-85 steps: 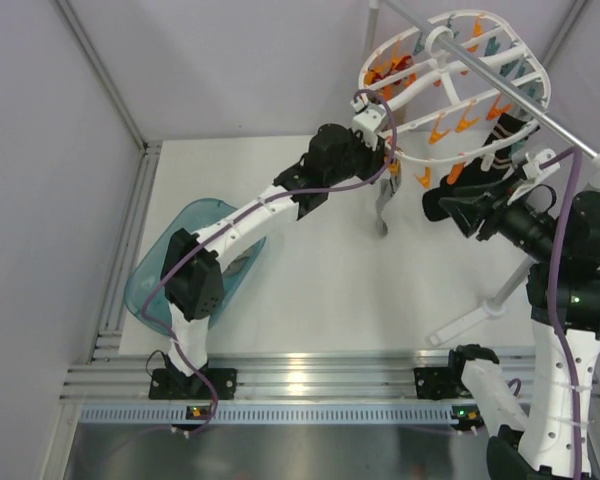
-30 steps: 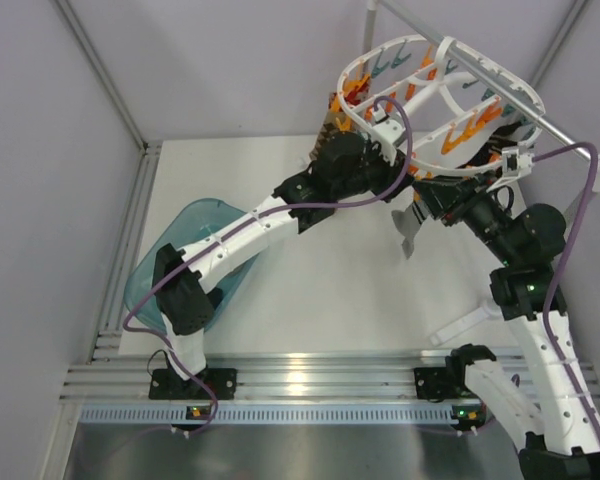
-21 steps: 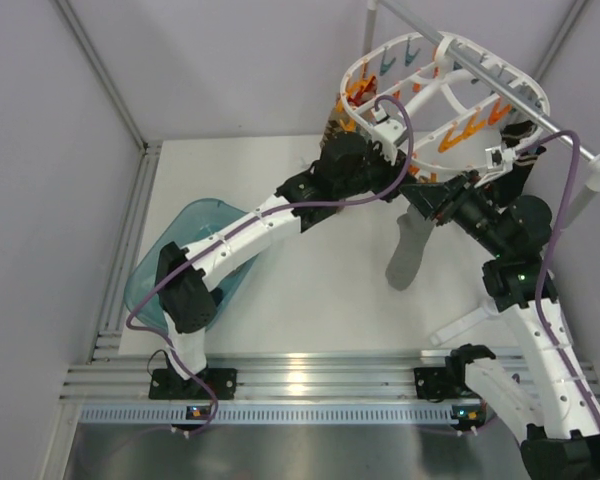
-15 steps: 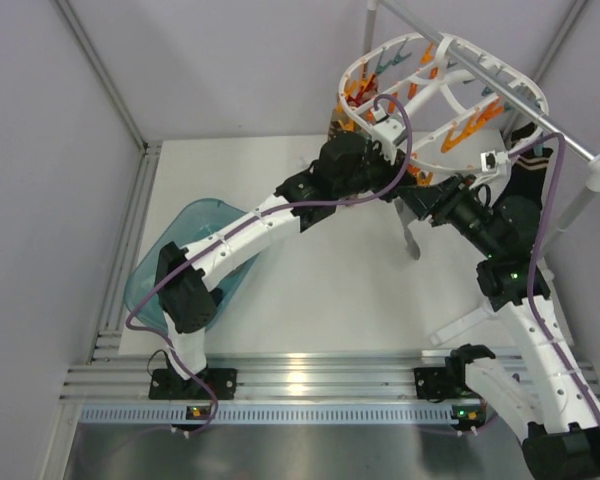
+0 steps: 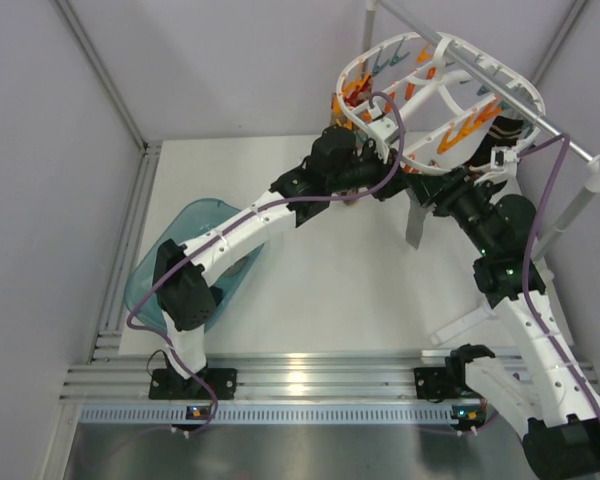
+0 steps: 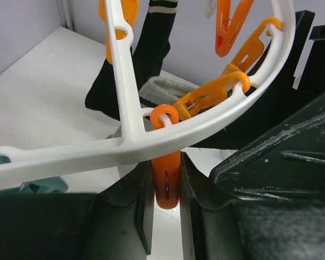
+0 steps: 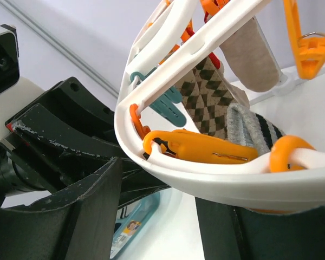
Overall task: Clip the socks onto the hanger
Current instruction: Open the clamp at the hanger, then pick up the sock from the bin.
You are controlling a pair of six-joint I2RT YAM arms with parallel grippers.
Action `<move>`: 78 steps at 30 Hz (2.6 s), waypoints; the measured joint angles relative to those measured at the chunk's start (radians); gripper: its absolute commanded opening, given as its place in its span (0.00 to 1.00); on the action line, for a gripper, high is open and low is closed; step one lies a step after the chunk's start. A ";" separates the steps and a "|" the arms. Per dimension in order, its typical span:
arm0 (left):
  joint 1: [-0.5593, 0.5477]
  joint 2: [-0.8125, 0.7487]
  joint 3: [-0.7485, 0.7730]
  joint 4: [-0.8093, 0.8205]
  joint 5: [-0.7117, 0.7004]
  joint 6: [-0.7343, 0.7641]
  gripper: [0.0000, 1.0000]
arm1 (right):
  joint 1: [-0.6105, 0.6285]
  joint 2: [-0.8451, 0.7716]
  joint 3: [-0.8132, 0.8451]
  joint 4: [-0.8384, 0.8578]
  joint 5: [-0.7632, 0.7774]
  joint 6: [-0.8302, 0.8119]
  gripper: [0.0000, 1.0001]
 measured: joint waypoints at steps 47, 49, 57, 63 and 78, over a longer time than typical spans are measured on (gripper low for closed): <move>0.001 -0.018 -0.122 0.205 0.062 0.172 0.23 | 0.020 0.059 0.015 0.033 0.072 -0.014 0.08; 0.000 -0.019 -0.122 0.200 0.052 0.179 0.25 | 0.020 0.059 0.015 0.036 0.070 -0.018 0.02; -0.020 -0.054 -0.149 0.171 0.018 0.221 0.41 | 0.020 0.059 0.015 0.058 0.050 0.019 0.00; -0.028 -0.078 -0.164 0.142 0.002 0.219 0.56 | 0.020 0.060 0.015 0.072 0.040 0.040 0.00; 0.265 -0.549 -0.551 -0.177 0.158 0.086 0.65 | 0.009 0.066 0.016 0.085 0.050 0.040 0.00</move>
